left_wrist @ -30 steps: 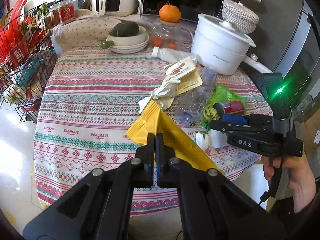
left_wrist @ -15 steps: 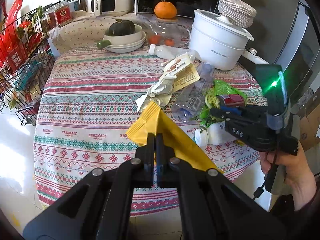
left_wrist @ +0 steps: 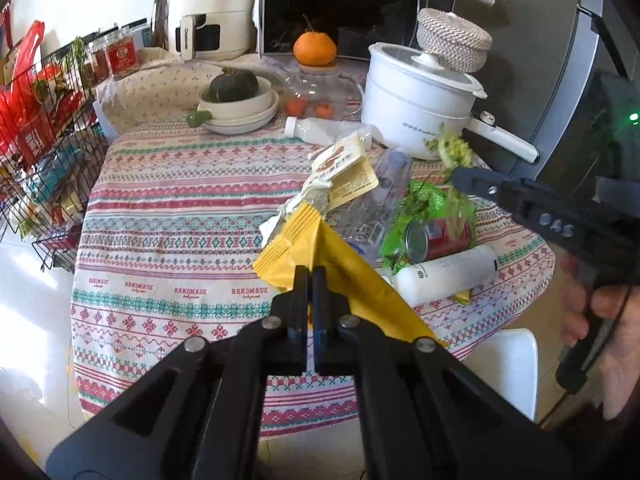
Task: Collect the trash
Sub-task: 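Hold the yellow bag in the left tool while the right tool grasps celery scraps, then move bag and celery over the white bin and open both tools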
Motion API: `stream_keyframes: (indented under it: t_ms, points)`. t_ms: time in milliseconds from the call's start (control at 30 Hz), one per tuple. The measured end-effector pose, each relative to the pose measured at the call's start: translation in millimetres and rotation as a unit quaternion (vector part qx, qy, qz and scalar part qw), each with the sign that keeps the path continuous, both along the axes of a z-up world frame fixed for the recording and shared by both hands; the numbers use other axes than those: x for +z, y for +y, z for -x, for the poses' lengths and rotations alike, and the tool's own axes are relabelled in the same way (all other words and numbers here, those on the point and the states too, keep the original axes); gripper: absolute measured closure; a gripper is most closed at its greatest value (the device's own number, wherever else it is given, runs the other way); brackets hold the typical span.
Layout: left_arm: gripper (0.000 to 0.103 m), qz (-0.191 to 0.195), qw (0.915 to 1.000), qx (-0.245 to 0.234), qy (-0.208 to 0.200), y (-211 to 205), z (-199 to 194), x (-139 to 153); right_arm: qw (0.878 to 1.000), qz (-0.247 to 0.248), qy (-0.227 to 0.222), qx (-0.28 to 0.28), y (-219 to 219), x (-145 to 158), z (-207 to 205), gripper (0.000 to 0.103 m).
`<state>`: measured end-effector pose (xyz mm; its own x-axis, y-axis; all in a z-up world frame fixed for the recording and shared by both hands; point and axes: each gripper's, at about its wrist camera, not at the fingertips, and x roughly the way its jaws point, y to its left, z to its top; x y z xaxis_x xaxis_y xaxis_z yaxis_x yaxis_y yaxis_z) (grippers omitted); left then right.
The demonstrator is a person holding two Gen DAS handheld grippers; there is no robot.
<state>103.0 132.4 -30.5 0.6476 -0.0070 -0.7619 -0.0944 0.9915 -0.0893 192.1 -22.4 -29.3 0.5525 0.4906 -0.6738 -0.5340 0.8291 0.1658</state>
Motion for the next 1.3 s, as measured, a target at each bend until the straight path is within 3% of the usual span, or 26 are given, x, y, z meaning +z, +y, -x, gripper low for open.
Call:
stream_keyframes:
  t_ms: [333, 700, 1000, 1300]
  points:
    - [0.101, -0.011, 0.9988, -0.032, -0.035, -22.2, 14.5, 18.6, 0.999, -0.026, -0.026, 0.022, -33.2, 44.9, 40.5, 0.091]
    - [0.101, -0.022, 0.9915, -0.11, -0.066, -74.6, 40.5, 30.6, 1.0, -0.02, -0.018, -0.001, -98.2, 55.3, 81.1, 0.091]
    - [0.101, -0.036, 0.9796, -0.193, -0.045, -128.9, 59.0, 8.0, 0.999, 0.008, 0.024, -0.034, -157.8, 33.1, 111.5, 0.091]
    - [0.101, -0.048, 0.9665, -0.252, 0.001, -177.3, 65.3, -30.0, 0.99, 0.059, 0.117, -0.056, -196.0, -31.9, 131.1, 0.091]
